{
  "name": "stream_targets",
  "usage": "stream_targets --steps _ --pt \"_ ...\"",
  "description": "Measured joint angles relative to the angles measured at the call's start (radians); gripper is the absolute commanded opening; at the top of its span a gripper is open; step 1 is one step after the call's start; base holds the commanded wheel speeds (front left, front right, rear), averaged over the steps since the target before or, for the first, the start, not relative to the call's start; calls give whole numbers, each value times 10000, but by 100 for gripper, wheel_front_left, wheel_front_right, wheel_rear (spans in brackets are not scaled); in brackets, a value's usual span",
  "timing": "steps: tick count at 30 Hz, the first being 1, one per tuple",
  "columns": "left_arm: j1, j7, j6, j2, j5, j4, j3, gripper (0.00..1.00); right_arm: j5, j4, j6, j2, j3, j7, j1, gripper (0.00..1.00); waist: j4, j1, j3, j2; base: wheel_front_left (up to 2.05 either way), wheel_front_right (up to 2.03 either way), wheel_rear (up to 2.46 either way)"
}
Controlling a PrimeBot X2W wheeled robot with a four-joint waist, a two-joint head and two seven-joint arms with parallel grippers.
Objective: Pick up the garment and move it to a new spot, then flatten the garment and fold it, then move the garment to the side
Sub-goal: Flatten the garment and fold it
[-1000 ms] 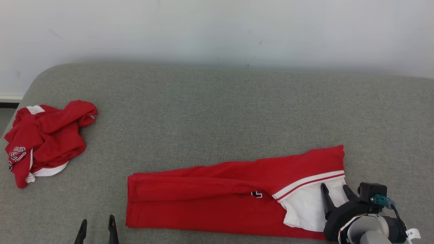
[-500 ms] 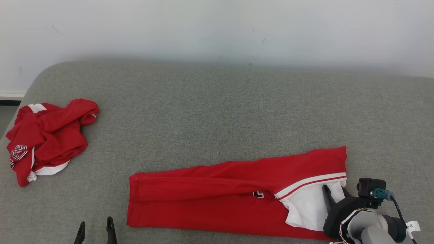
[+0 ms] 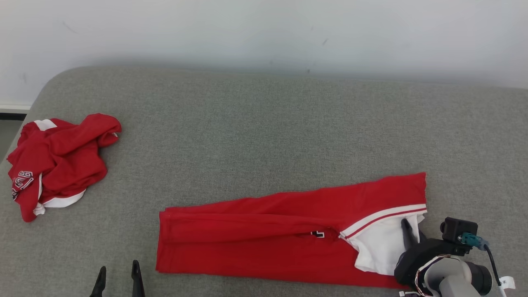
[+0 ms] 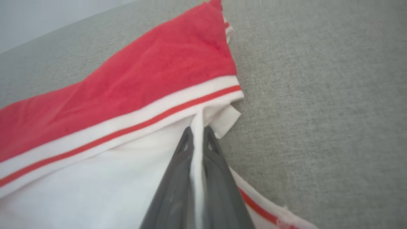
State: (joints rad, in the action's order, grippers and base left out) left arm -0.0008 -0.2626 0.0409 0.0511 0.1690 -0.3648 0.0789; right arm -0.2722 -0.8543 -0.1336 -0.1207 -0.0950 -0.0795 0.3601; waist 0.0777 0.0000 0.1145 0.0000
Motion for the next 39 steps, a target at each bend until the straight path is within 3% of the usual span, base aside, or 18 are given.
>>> stream_targets --steps 10,15,21,29,34,39 --pt "4 0 107 -2 -4 151 -119 100 339 -430 4 -357 -1170 -1080 146 0 -262 1 -169 2 0 0 0" --pt "10 0 105 -2 12 161 -222 100 387 -236 13 -322 -1047 -1237 194 0 -502 1 -250 2 0 0 0" --pt "12 0 90 -2 90 150 -412 100 -483 1177 15 -31 173 -1225 167 0 -754 1 -309 2 0 0 0" --pt "13 0 63 0 157 130 -637 100 -1910 3475 17 81 2418 -290 -553 0 -764 0 -366 1 0 0 0" --pt "6 0 117 -2 155 69 -809 100 -2529 4846 17 125 4121 520 -1056 0 -532 1 -372 1 0 0 0" --pt "-16 0 123 0 138 75 -963 100 -2780 5321 17 242 5262 907 -1129 0 -158 1 -364 1 0 0 0"
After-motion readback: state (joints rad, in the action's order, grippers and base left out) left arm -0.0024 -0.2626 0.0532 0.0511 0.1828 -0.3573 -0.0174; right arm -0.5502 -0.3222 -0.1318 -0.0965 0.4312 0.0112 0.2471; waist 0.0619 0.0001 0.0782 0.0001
